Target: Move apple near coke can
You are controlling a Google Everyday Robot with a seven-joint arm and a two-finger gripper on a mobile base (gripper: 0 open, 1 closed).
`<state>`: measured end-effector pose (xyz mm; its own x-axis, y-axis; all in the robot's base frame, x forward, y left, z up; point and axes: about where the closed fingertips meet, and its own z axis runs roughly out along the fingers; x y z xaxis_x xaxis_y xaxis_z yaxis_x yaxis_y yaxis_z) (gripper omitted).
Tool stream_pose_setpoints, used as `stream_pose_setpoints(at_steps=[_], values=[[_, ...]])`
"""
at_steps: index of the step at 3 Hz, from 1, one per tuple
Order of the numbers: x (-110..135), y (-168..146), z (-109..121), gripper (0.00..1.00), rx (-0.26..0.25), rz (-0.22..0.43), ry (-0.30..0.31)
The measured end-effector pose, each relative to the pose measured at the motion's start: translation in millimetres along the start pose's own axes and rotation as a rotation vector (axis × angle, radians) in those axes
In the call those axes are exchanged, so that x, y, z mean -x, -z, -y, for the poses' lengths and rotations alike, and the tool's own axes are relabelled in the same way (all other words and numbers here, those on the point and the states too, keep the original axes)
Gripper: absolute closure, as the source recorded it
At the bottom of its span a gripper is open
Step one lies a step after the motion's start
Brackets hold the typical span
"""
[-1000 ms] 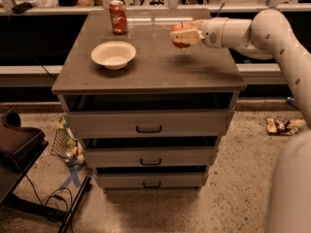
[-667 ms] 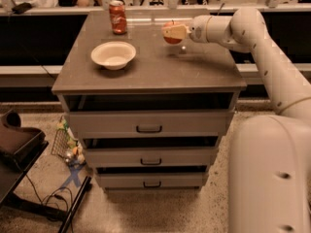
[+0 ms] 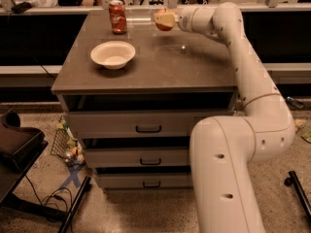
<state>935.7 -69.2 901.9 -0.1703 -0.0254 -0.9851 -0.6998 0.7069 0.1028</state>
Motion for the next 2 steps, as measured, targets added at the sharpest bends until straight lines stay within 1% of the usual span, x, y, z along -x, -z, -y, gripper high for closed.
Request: stream_pose_setpoints(at_steps=[1,2], values=[[55.5,-17.8,-8.5,1.00,-0.024,0.156,0.053],[55.8,-18.2,-8.8,1.00,-0.024,0.157,0.053]])
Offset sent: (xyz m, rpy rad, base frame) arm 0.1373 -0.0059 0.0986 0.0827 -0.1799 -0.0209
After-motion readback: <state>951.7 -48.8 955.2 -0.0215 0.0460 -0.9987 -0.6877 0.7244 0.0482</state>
